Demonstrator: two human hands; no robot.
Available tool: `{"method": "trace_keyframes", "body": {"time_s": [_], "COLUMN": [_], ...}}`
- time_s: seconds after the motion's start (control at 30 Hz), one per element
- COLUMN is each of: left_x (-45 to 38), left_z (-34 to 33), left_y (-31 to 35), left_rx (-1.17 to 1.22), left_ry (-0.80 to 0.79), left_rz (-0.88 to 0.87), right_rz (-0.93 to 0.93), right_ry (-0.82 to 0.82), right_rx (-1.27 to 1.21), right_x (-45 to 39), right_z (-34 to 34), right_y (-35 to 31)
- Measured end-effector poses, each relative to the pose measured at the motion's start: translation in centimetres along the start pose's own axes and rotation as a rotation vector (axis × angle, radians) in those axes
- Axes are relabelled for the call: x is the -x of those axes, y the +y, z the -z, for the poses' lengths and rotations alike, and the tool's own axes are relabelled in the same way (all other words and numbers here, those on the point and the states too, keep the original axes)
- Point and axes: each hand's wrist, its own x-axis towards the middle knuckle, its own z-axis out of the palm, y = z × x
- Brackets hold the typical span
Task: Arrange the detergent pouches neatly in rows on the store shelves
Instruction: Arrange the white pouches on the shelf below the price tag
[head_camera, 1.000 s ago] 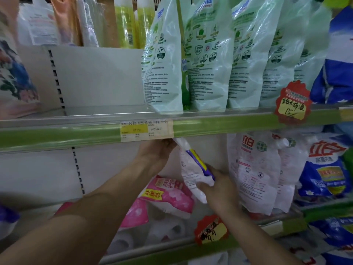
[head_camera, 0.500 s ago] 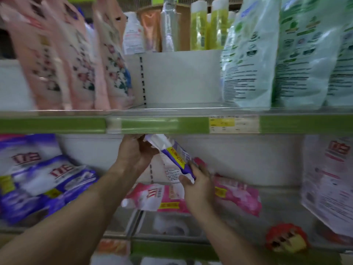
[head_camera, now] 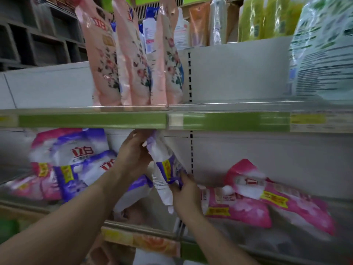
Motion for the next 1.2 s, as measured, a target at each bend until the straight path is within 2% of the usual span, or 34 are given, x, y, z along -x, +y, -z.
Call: {"method": "trace_keyframes", "body": {"time_s": [0.13,0.2,0.33,0.43,0.5,0.57,0.6,0.67,0.7,0.8,0.9,1.07,1.2], "left_x": [-0.8,-0.4,0.5,1.2,1.7,2.7,3.1,3.4,3.5,4.0,4.4,4.3,3.2], "left_z": [1.9,2.6,5.3,5.7,4.7,3.2,2.6,1.6,1.0,-0.6,-1.7,-4.6,-7.6], "left_y": [2.0,2.3,0.9,0.0,-0.3,-0.7,-1.2,-2.8,-3.6,-6.2,-9.2,-14.2,-17.1], "left_rx": [-0.005,-0.067,-0.162,-0.216,-0.463,-0.961,-1.262,-1.736,-1.862,-1.997,-2.058,-1.943,-1.747], "left_ry": [0.018,0.022,0.25,0.331,0.436,0.551,0.549,0.391,0.3,0.106,-0.05,-0.298,-0.331], "left_rz": [0.005,0.055,0.116,0.029,-0.129,-0.427,-0.611,-0.857,-0.873,-0.727,-0.507,-0.291,-0.126], "right_rz": [0.004,-0.048,-0.162,-0.074,-0.022,-0.028,-0.024,0.02,0.041,0.046,0.048,0.008,-0.056], "right_ry": [-0.021,-0.108,-0.352,-0.359,-0.373,-0.423,-0.427,-0.376,-0.338,-0.25,-0.155,0.013,0.046], "right_rx": [0.022,0.147,0.508,0.707,0.676,0.602,0.594,0.594,0.59,0.591,0.662,0.913,1.065], "right_x": [-0.5,-0.3,0.4,0.4,0.4,0.9,1.3,1.9,2.1,2.4,2.4,2.4,2.0], "right_z": [-3.6,-5.0,-5.9,-5.0,-3.9,-2.6,-1.9,-0.2,0.9,4.7,8.9,15.8,19.6], "right_y": [-0.7,-0.4,0.8,1.3,1.6,1.7,1.6,1.9,1.9,1.8,2.7,4.0,5.0]}}
